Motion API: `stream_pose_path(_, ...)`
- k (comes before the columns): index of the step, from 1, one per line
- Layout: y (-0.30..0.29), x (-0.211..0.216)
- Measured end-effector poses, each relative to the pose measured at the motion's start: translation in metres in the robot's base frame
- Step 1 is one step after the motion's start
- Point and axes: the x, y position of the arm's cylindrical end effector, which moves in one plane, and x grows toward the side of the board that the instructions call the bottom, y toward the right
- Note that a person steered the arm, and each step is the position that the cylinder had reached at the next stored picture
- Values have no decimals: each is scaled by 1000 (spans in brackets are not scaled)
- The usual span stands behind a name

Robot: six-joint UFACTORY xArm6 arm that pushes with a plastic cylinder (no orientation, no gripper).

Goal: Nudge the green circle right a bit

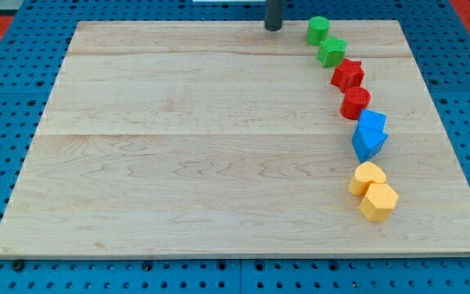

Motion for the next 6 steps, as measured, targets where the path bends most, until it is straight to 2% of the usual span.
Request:
stream_pose_path(1,-19,1)
stream_pose_path(2,-11,-6)
stream_pose_path(3,18,-12)
stream_pose_path(4,72,-12)
stream_pose_path(5,95,-12)
stream_pose_path(6,65,-12)
